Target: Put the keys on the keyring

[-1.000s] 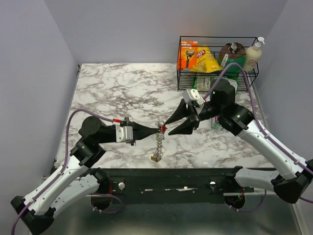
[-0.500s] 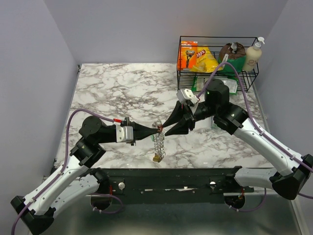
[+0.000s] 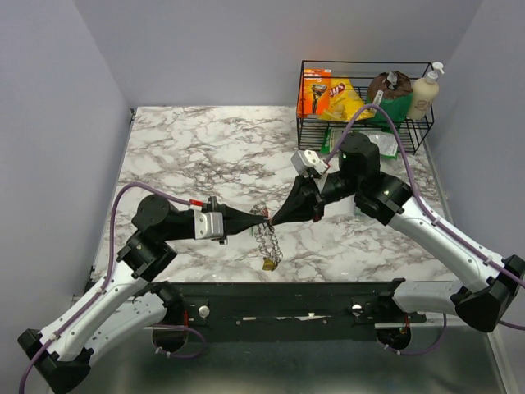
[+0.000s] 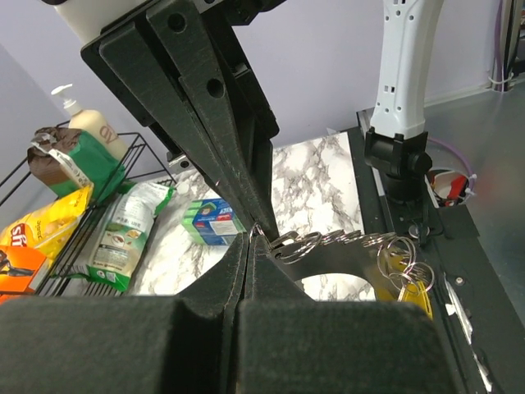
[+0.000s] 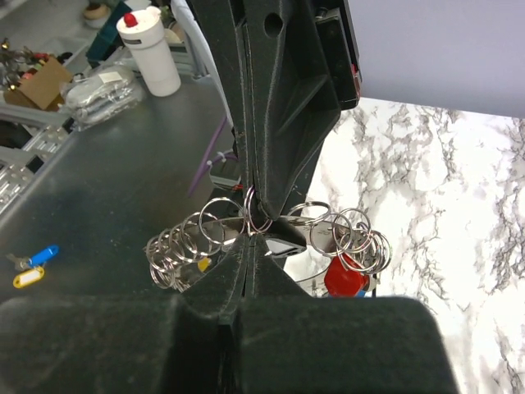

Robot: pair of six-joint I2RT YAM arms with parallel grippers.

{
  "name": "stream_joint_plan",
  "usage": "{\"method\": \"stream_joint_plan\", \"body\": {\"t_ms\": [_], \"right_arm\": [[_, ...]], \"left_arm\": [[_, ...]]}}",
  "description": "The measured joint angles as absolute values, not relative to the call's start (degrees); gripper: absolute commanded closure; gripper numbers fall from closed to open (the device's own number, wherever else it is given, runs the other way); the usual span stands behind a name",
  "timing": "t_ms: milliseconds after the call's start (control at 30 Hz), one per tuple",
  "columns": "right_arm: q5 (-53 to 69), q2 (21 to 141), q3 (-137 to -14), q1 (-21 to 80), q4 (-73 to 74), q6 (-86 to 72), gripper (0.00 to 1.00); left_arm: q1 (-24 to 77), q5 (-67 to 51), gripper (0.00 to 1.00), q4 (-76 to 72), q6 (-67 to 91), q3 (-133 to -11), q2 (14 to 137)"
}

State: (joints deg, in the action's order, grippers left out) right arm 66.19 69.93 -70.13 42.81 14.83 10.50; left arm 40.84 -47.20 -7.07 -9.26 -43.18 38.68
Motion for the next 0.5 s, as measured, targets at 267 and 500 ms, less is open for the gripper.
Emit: {"method": "stream_joint_plan", "body": {"t_ms": [267,500], "right_arm": [[65.1,70.0,-71.2,43.0,17.6,13.3,0.99],[63.7,69.8,-72.2,43.1,21.0,16.3,1.00]], "left_arm": [[40.8,-47.2,1.00,-4.7,-11.1,-43.4,37.8],[40.8,-47.2,1.00,-2.1,-12.8,-43.8,37.8]]}}
